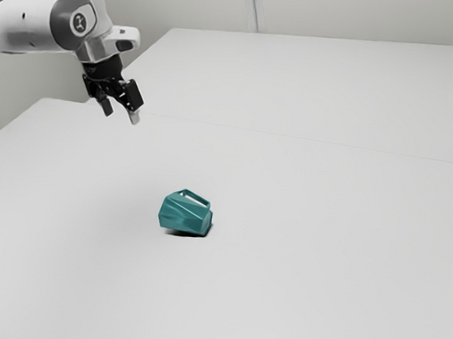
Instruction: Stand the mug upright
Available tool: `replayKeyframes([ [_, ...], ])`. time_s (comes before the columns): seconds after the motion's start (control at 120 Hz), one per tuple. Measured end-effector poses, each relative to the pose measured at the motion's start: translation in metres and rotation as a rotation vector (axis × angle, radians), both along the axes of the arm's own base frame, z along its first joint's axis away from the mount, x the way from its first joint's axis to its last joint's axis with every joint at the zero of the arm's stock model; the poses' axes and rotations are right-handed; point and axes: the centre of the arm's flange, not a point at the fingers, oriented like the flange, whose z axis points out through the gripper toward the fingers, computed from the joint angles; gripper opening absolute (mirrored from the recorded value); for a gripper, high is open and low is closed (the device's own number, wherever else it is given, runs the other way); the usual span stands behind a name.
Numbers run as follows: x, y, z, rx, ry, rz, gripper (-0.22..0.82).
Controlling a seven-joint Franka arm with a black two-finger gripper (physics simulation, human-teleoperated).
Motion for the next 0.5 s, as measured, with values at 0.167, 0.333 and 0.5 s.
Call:
replayKeyframes([
  [0.167,-0.008,0.009,-0.015,-0.016,-0.006,0.034,0.58],
  [0.333,-0.036,0.016,-0.027,-0.034,-0.08,0.055,0.58],
  [0.5,-0.027,0.031,-0.043,-0.057,-0.218,0.111,0.58],
])
